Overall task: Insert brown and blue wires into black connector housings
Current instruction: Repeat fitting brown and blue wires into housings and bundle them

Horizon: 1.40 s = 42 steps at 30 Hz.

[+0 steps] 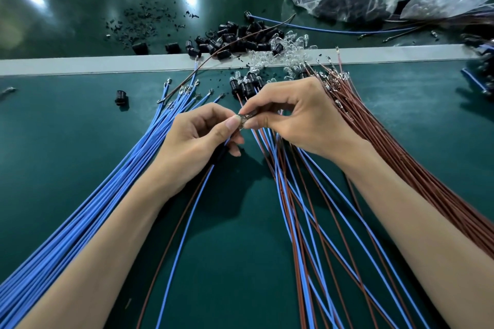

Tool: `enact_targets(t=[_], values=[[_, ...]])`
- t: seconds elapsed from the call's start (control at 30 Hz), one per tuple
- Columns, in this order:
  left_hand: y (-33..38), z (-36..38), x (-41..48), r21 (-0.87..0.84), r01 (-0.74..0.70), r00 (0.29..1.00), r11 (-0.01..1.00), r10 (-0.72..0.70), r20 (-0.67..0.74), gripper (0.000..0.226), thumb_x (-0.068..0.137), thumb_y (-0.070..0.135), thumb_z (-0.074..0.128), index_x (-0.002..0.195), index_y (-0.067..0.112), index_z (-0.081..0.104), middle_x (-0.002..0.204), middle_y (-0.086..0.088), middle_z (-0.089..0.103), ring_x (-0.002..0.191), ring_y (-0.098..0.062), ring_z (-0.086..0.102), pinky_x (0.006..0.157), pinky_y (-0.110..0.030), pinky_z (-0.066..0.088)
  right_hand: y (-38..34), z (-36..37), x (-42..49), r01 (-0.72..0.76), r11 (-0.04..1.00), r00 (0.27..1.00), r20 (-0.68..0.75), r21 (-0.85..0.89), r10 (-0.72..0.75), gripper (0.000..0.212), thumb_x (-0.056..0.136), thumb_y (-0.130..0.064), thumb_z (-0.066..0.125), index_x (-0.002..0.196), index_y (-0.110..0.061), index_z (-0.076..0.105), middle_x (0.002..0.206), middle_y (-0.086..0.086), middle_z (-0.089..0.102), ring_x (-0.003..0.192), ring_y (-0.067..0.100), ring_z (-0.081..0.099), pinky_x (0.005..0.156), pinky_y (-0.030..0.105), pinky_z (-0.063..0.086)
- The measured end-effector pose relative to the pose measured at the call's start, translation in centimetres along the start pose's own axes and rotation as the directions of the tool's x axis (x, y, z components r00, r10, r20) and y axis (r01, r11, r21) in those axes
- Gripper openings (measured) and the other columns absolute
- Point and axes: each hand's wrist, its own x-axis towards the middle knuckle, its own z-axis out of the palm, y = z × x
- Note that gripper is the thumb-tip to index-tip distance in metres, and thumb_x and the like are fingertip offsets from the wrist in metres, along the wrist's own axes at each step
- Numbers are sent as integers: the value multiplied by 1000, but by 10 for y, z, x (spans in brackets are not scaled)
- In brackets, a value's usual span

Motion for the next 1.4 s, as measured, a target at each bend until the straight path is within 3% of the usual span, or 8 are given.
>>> enact_targets(t=[0.27, 0.4, 0.6, 1.0, 1.13, 1.27, 1.4], values=[[-2, -1, 0, 41, -20, 998, 999, 22, -52, 11, 84, 23, 59, 83, 13, 64, 64, 5, 66, 52, -9, 58, 59, -16, 48, 0, 8, -1, 48, 997, 996, -74, -52, -52, 24, 72, 1, 77, 96, 2, 73, 81, 3, 70, 75, 9, 66, 73, 10, 49], [-4, -1, 0, 79, -19, 996, 997, 25, -82, 11, 83, 26, 63, 84, 16, 67, 68, 4, 69, 54, -9, 62, 60, -15, 48, 2, 7, 0, 92, 992, 993, -65, -88, -97, 16, 73, 0, 77, 89, 1, 75, 79, 9, 73, 72, 12, 66, 70, 16, 52], [-2, 0, 0, 132, 0, 998, 991, 8, -55, 13, 79, 24, 63, 77, 12, 65, 62, 3, 69, 50, -7, 60, 55, -15, 48, 5, 7, 0, 127, 987, 992, -2, -103, -128, 15, 71, 6, 76, 85, 1, 75, 77, 8, 72, 73, 6, 64, 70, 6, 46], [-2, -2, -3, 117, 46, 998, 992, -42, -36, 16, 75, 23, 62, 69, 8, 61, 55, 2, 66, 48, -10, 59, 52, -17, 51, 7, 16, -4, 134, 990, 991, -8, -52, -135, 13, 71, 8, 75, 83, 3, 74, 75, 8, 71, 70, 4, 62, 69, 8, 47], [1, -2, -3, 42, 56, 997, 998, -53, -58, 14, 75, 21, 62, 67, 9, 59, 53, 2, 65, 43, -5, 56, 47, -12, 45, 4, 15, -2, 139, 990, 990, -9, -30, -140, 12, 73, 2, 75, 86, 2, 74, 77, 7, 71, 70, 7, 63, 69, 15, 51], [1, -2, -2, 47, 60, 996, 997, -57, -69, 16, 77, 25, 63, 69, 11, 61, 56, 2, 66, 44, -6, 57, 47, -13, 44, 3, 12, -1, 112, 993, 994, 13, -46, -112, 11, 73, 2, 76, 85, 1, 74, 78, 0, 67, 72, 6, 61, 70, 11, 47], [0, 0, -2, 41, 56, 997, 998, -54, -58, 17, 81, 26, 62, 74, 11, 63, 61, 3, 67, 49, -8, 59, 52, -13, 45, 2, 5, 0, 88, 993, 996, 15, -84, -87, 12, 73, -2, 78, 84, 0, 72, 77, 4, 70, 71, 12, 62, 65, 19, 51]])
